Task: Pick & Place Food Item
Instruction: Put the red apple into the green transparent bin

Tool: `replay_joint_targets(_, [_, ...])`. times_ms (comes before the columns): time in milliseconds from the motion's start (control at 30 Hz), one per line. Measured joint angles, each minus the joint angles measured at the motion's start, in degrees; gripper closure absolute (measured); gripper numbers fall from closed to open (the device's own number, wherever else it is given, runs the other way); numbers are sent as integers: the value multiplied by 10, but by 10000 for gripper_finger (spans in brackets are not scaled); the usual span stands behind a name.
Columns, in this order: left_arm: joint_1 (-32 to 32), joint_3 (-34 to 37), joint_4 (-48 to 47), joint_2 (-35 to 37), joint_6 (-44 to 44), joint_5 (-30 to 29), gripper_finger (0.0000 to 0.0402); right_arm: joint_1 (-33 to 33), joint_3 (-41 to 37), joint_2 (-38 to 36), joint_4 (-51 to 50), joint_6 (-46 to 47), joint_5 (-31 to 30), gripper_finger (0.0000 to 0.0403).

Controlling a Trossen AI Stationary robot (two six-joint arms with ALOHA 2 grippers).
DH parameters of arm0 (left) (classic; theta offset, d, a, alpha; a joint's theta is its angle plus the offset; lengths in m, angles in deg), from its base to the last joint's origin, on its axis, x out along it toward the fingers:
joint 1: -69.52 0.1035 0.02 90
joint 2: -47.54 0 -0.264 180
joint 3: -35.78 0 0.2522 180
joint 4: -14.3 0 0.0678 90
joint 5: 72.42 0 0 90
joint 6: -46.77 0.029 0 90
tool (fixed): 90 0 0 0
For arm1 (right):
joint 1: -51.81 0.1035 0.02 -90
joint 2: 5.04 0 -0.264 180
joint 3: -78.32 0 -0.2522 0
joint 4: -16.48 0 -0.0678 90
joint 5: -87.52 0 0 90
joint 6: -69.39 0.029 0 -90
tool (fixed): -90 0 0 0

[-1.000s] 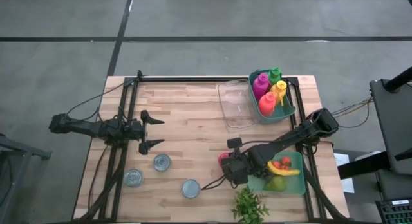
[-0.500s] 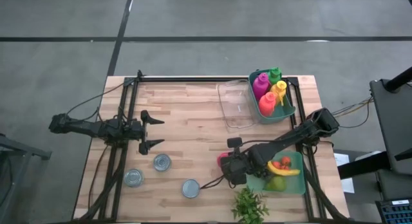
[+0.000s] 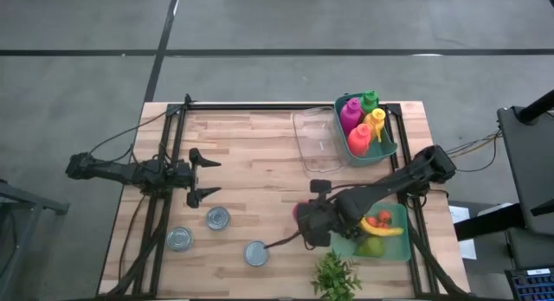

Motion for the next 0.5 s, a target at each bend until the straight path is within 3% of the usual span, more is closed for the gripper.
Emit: replay_joint_targets(500, [0,0,0,0,0,0,11,0,203,-1,-220,169,0,395])
